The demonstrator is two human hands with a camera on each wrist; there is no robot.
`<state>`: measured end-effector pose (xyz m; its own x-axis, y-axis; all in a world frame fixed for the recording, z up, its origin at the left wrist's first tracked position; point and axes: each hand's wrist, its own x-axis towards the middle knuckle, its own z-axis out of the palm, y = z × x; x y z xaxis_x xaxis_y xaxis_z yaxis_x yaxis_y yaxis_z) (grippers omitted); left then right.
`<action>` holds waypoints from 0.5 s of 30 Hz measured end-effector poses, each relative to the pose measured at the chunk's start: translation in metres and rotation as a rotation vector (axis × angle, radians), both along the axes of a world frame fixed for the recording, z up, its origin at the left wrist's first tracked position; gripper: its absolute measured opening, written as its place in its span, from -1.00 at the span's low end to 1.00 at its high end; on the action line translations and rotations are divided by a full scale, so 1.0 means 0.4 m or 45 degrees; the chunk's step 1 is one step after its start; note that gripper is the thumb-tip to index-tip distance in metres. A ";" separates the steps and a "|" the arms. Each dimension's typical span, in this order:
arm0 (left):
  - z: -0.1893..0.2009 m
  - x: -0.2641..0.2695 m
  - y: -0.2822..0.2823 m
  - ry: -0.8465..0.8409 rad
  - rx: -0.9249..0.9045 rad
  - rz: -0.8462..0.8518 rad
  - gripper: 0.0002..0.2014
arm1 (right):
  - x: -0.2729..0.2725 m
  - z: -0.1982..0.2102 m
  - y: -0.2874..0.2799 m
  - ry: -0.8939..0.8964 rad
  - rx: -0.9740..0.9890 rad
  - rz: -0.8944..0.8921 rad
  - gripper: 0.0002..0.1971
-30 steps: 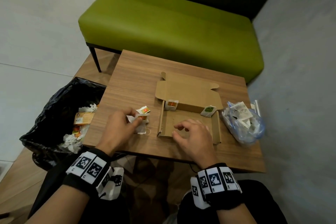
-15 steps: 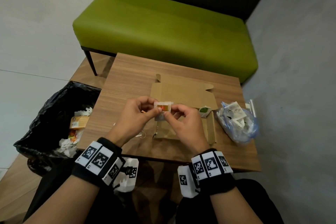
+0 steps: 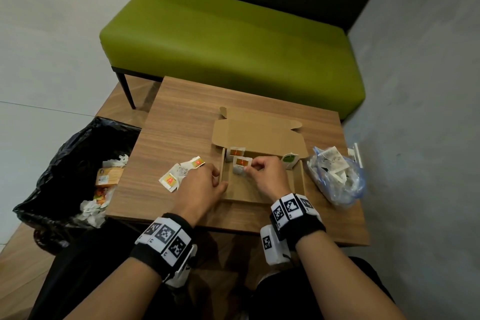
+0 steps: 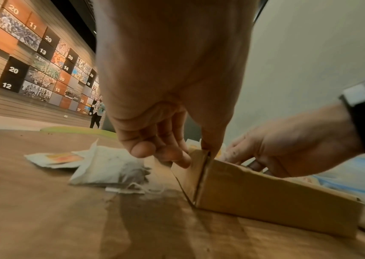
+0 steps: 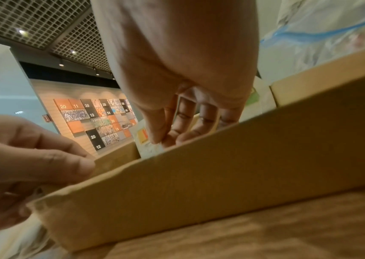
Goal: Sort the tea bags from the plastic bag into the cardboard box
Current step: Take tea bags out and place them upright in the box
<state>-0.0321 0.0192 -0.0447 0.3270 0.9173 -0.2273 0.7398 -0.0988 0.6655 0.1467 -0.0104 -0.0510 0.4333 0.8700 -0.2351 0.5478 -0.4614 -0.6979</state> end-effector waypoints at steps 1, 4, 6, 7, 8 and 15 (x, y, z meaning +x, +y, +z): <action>-0.001 -0.001 -0.001 0.006 0.009 -0.002 -0.73 | -0.004 -0.002 0.006 -0.023 -0.008 0.011 -0.89; 0.001 -0.003 -0.003 0.021 0.007 -0.010 -0.71 | -0.014 -0.009 0.026 -0.045 -0.033 -0.007 -0.89; 0.004 -0.003 -0.004 0.029 0.004 -0.023 -0.71 | -0.019 -0.020 0.037 -0.040 -0.057 -0.059 -0.84; 0.005 -0.003 -0.004 0.032 0.009 -0.030 -0.71 | -0.022 -0.025 0.041 -0.018 -0.061 -0.104 -0.82; 0.005 -0.003 -0.004 0.038 0.018 -0.038 -0.70 | -0.024 -0.030 0.044 0.009 -0.055 -0.156 -0.81; 0.011 -0.005 0.000 0.096 0.051 -0.079 -0.65 | -0.033 -0.043 0.054 -0.020 0.048 -0.259 -0.83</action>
